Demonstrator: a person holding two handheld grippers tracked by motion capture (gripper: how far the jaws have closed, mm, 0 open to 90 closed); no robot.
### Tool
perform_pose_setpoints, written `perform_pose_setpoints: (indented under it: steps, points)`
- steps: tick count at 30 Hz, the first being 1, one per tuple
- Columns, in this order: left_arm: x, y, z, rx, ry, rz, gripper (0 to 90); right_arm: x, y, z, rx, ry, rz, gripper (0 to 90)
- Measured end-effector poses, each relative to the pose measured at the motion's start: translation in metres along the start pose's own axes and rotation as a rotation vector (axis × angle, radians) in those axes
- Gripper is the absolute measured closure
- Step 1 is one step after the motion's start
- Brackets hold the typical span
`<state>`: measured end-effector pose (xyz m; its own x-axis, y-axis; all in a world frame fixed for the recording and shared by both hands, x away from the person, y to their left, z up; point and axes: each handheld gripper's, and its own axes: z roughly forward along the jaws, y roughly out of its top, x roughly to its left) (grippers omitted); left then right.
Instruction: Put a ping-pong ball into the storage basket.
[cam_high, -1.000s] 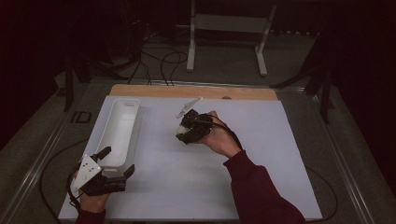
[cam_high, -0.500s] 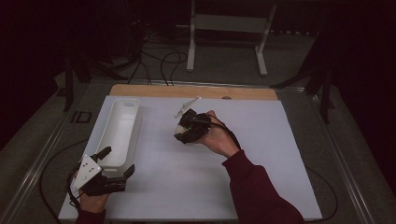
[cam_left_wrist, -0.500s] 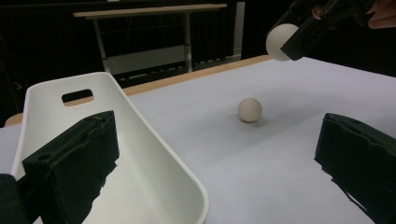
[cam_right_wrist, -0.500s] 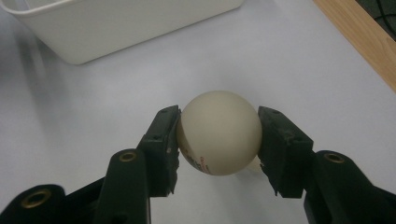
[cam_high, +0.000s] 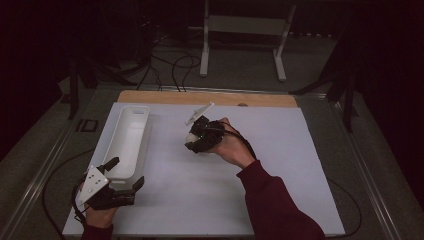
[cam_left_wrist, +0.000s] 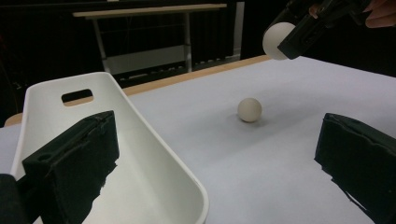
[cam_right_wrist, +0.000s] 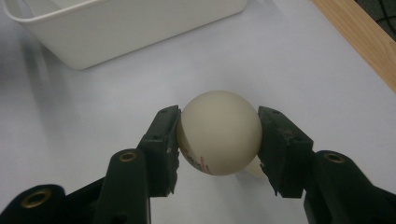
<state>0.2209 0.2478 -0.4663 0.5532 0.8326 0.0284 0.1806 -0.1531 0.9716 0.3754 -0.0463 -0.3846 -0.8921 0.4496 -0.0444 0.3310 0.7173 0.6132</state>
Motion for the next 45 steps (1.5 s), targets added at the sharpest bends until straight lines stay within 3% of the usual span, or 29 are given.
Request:
perform_pose_setpoints:
  steps: [45]
  points:
    - [0.000,0.000,0.000,0.000,0.000,0.001,0.0,0.007,0.017,0.003,-0.038,0.031,-0.004,50.5]
